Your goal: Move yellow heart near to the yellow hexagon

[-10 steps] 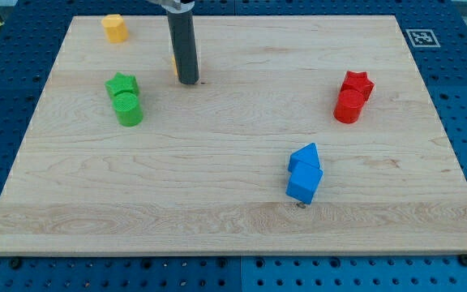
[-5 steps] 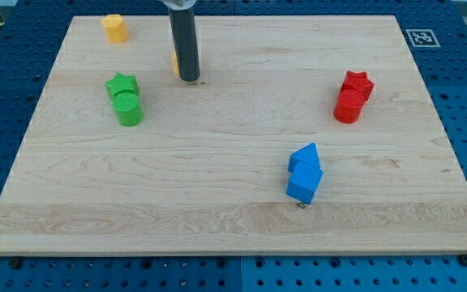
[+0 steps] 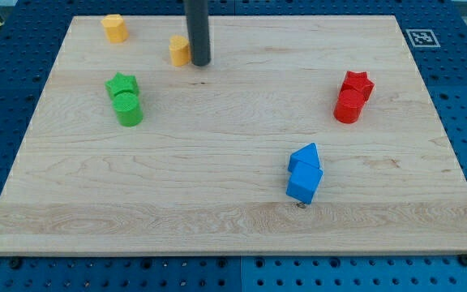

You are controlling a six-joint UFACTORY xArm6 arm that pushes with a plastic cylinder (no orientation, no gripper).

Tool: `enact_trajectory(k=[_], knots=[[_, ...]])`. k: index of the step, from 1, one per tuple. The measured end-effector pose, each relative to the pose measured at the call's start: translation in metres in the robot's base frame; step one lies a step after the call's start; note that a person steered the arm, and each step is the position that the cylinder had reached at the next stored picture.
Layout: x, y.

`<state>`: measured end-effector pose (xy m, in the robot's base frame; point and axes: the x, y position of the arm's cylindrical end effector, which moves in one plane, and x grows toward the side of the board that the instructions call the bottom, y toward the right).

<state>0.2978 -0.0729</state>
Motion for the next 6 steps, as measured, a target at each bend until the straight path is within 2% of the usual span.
enact_trajectory(k=[2, 4, 6], knots=[[-0.01, -0.065], [-0.003, -0.082], [-0.014, -0.119]])
